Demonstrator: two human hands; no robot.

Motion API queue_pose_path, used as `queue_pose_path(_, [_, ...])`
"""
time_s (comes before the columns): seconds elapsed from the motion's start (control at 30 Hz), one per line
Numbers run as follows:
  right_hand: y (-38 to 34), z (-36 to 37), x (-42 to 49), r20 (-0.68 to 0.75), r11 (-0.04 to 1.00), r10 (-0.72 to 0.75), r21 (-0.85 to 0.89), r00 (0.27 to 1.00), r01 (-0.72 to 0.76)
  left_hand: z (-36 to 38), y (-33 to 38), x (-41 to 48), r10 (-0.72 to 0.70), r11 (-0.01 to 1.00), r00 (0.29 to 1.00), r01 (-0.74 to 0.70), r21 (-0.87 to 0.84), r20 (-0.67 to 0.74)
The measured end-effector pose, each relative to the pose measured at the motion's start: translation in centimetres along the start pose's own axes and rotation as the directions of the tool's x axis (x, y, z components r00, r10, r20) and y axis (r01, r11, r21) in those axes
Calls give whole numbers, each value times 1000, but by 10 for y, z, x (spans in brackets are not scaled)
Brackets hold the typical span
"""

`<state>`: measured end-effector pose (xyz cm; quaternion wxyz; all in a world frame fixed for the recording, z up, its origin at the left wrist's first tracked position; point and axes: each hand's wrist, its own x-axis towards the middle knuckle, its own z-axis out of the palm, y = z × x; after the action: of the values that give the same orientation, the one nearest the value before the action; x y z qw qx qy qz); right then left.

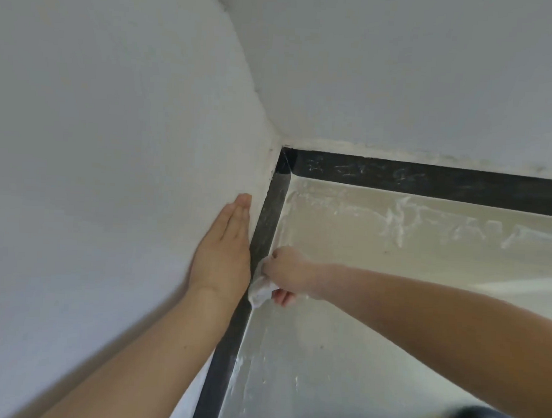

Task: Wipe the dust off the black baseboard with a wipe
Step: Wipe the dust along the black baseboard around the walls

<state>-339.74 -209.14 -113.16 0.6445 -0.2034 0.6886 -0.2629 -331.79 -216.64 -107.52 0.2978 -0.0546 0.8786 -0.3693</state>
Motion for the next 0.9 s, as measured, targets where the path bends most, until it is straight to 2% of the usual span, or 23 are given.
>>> queue_pose_path(0.1, [15,28,15,134,930,131,326,982,-168,2,3,7,-5,998,1000,5,57,-2])
queue_pose_path(0.17, [21,34,22,144,841,113,513,983,-172,-4,0,-1,52,994,998,-55,99,28])
queue_pose_path(0.27, [12,21,27,85,778,99,615,991,-131,-2,-4,-13,62,987,998,-60,150,-13])
queue_pose_path(0.37, [0,-3,37,38,760,133,637,990,-127,-3,-2,-13,36,993,998,-41,110,41])
queue_pose_path(0.43, [-9,-23,43,-3,721,109,689,994,-77,-4,-2,-10,22,994,999,-25,106,36])
queue_pose_path(0.57, [-19,-61,49,-172,503,84,858,982,107,0,-1,-8,10,997,1000,-11,77,17])
queue_pose_path(0.63, [-14,-70,51,-306,402,77,881,949,252,-1,-1,-8,-3,998,999,1,58,33])
queue_pose_path(0.67, [-6,-70,52,-371,386,102,870,923,307,-1,0,-7,1,998,999,-3,63,34])
queue_pose_path(0.7, [3,-68,52,-411,406,116,850,904,334,-1,0,-7,-2,998,1000,0,58,31])
queue_pose_path(0.77, [23,-47,50,-376,565,24,770,926,297,0,1,-6,-4,998,1000,3,68,10])
queue_pose_path(0.83, [35,-14,41,-144,769,-76,622,987,150,3,3,-5,-12,998,1000,12,54,-9])
queue_pose_path(0.9, [37,12,34,54,880,-22,476,998,-6,2,4,-4,-21,999,1000,21,46,-5])
